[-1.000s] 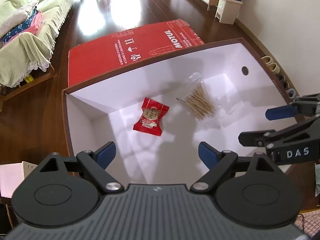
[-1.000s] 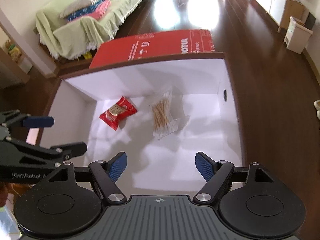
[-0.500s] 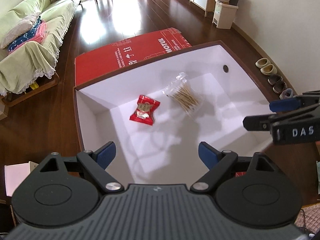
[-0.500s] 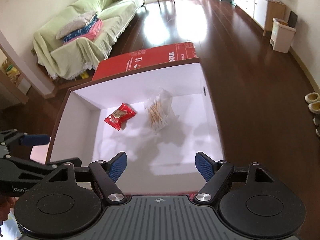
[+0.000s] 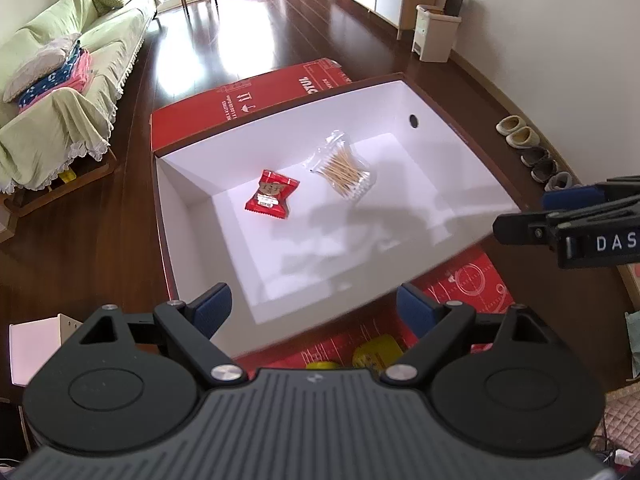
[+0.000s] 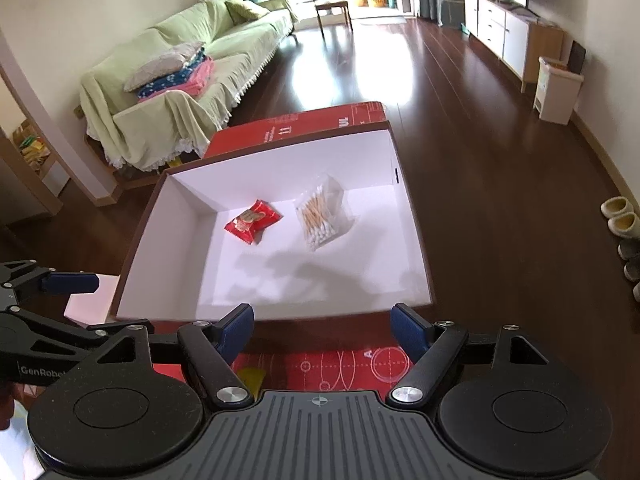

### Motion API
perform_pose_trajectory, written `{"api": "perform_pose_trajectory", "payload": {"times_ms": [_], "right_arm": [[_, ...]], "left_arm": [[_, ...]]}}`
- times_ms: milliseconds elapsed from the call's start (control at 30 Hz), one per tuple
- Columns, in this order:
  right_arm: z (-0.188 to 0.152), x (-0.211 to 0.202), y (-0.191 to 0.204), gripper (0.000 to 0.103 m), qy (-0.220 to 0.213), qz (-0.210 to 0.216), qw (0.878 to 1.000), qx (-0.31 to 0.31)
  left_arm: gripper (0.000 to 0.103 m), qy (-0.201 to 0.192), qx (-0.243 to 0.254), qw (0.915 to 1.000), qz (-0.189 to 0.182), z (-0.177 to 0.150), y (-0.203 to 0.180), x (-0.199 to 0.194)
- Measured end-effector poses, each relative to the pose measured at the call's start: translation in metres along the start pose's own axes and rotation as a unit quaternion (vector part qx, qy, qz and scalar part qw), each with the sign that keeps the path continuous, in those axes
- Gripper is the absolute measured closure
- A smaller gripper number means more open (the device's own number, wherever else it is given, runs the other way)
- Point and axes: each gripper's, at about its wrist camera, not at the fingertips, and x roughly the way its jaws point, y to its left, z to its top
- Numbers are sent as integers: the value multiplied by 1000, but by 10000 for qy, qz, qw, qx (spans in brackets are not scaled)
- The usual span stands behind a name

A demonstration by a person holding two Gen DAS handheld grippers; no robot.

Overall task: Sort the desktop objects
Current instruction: 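Withdraw both tools from the box back toward the mat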

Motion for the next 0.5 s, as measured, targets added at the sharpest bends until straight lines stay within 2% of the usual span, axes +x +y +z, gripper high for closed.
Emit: {"api": "perform_pose_trajectory", "payload": {"times_ms": [200, 500], "right_arm": [[-29, -14, -4, 25, -27, 60, 9999, -103], [-75, -23, -12, 25, 173, 173, 9996, -104]], "left_arm": [[15, 48, 32, 10000, -37, -27, 4, -11], [15, 230, 6, 9996, -159, -79, 17, -17]]}}
